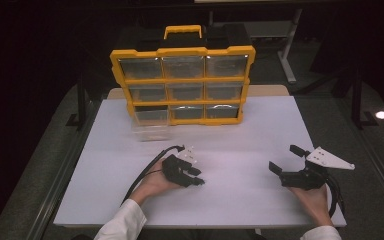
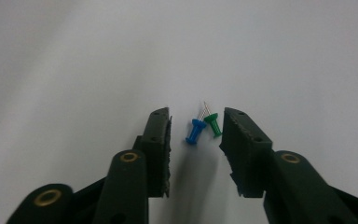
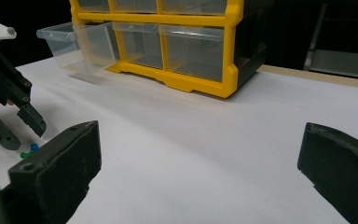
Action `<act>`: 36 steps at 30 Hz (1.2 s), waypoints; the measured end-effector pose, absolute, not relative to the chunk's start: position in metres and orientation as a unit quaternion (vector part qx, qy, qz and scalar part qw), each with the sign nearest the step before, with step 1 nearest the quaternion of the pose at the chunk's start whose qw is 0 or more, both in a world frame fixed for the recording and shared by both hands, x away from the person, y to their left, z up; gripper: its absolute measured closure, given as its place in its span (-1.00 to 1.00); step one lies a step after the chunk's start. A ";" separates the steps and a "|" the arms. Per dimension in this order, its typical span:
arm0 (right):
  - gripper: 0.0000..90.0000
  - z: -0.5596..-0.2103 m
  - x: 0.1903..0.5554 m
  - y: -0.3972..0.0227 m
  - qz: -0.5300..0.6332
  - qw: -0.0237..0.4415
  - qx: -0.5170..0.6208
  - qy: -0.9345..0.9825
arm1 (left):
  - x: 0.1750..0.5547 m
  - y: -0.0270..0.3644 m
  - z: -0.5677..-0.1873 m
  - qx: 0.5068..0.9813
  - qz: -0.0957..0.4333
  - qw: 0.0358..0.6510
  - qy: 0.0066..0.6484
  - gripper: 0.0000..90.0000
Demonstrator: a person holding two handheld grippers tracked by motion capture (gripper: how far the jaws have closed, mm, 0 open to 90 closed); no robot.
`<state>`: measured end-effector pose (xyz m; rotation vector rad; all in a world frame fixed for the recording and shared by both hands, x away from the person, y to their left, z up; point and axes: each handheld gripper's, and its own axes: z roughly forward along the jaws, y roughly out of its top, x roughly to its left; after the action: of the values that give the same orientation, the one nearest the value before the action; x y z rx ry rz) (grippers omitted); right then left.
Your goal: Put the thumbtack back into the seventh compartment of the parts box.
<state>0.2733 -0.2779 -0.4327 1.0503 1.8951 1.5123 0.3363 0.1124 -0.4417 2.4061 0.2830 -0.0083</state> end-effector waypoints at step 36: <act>-1.00 -0.432 0.273 -0.278 0.559 0.246 0.385 0.692 | 0.338 0.112 -0.444 0.926 -0.012 0.360 0.111 0.89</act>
<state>0.2729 -0.2777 -0.4318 1.0504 1.8882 1.5244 0.3385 0.1118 -0.4442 2.3874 0.2866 -0.0321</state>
